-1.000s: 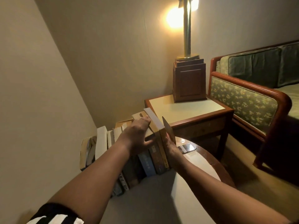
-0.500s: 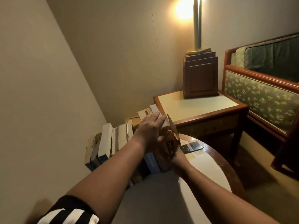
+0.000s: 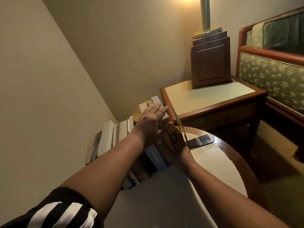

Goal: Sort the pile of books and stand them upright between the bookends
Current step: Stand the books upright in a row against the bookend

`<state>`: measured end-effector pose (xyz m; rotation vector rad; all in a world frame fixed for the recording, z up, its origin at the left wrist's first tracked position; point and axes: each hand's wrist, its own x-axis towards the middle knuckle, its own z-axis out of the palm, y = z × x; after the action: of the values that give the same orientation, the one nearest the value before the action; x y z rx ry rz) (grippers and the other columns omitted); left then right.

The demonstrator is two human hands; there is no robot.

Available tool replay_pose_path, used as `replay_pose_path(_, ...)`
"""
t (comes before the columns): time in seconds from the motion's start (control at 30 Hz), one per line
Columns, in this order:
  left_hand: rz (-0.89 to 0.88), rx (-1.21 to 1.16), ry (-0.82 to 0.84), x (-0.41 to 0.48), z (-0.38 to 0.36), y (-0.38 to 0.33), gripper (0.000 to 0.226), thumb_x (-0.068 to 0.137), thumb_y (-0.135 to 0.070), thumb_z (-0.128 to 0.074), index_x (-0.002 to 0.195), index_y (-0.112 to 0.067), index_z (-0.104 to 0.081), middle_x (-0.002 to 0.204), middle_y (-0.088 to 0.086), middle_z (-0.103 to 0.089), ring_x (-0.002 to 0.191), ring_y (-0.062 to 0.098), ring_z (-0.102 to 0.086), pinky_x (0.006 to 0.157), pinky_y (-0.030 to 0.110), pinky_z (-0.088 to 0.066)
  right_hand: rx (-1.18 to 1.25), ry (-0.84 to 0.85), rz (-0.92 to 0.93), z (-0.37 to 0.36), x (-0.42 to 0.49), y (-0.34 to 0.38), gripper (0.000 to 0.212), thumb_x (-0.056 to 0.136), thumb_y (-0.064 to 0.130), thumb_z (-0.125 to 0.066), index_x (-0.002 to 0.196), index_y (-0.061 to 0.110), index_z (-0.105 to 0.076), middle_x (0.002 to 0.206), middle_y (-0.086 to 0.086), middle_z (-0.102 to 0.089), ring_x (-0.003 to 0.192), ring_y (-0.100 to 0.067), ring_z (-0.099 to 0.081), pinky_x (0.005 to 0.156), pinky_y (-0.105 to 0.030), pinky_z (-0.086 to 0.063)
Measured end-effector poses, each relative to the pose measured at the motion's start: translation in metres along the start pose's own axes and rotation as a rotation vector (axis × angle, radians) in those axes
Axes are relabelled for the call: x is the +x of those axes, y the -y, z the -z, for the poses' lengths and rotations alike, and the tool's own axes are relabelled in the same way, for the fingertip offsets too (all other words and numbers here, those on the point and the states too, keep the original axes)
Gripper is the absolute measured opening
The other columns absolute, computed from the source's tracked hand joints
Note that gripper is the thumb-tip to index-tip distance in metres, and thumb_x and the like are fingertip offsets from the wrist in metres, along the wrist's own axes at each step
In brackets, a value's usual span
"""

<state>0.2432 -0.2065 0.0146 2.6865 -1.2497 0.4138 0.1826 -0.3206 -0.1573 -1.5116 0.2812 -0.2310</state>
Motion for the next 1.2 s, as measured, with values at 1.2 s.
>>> replay_pose_path(1.2,0.170,0.273,0.262,-0.073,0.005,0.067,0.092,0.091,-0.055,-0.058,0.155,-0.007,-0.013,0.163,0.017,-0.011,0.151,0.031,-0.010,0.123,0.046,-0.017,-0.335,-0.356,0.228,-0.033,-0.035,0.002,0.103,0.060,0.080,-0.071,0.141,0.028,-0.036,0.135,0.002,-0.051,0.126,-0.022,-0.048,0.099,-0.047,-0.046)
